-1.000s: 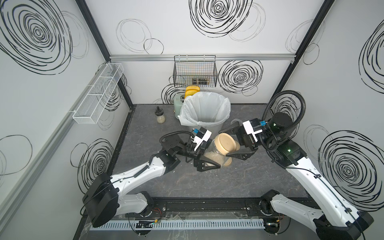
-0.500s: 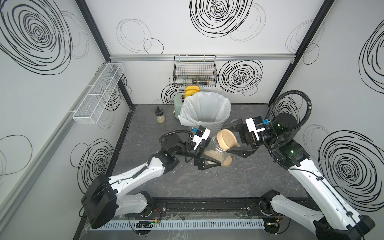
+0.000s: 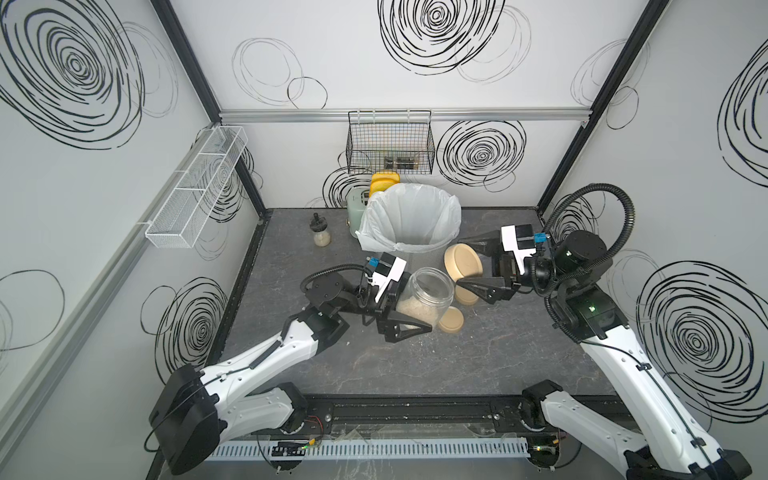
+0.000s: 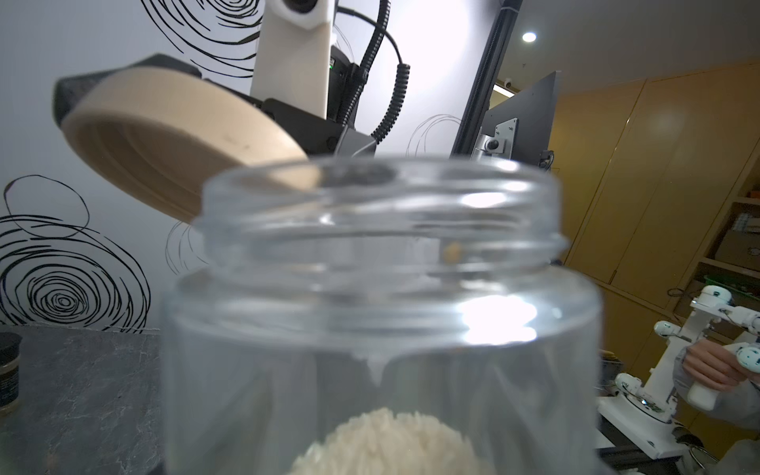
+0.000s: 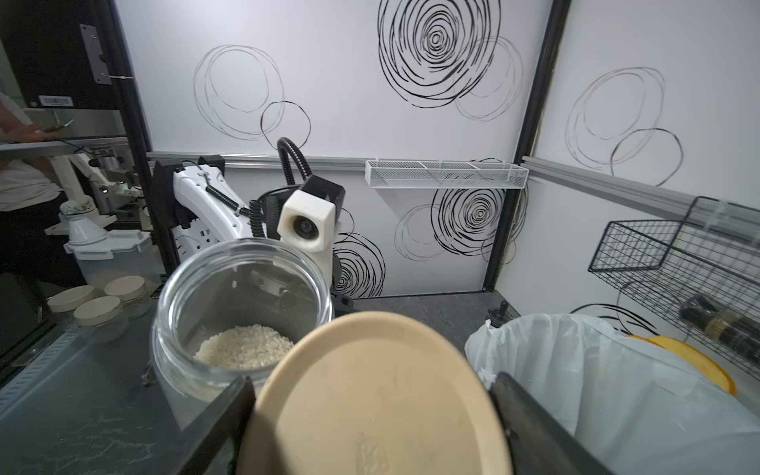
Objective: Empty moldy rice from jars
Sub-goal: Unscrew the lid from the jar, then place the lid at the center of the board.
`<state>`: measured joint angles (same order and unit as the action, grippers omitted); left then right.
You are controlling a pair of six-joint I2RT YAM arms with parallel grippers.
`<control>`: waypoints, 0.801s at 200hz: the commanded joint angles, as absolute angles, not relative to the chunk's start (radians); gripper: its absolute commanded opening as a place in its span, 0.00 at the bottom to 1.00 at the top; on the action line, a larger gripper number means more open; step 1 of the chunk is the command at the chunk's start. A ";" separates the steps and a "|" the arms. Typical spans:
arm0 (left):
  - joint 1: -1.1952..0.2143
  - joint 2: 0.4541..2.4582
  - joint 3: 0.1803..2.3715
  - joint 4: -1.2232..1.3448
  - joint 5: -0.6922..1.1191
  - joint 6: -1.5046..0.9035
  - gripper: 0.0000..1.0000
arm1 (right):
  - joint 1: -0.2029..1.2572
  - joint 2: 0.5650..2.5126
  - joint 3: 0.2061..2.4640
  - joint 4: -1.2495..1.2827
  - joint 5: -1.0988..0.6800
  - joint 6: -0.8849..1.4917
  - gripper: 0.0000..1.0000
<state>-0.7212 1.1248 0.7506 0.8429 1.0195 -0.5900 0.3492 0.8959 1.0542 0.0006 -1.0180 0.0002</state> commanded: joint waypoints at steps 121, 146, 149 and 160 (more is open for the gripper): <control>-0.646 1.056 0.727 0.966 1.028 -0.573 0.58 | -0.051 0.863 0.710 -0.128 -0.598 0.118 0.67; -0.635 1.045 0.720 0.966 1.031 -0.572 0.58 | -0.075 0.937 0.679 -0.116 -0.493 0.149 0.67; -0.634 1.044 0.719 0.966 1.031 -0.572 0.58 | -0.075 0.948 0.673 -0.114 -0.482 0.150 0.67; -0.631 1.039 0.717 0.964 1.032 -0.572 0.58 | -0.075 0.982 0.654 -0.093 -0.444 0.157 0.67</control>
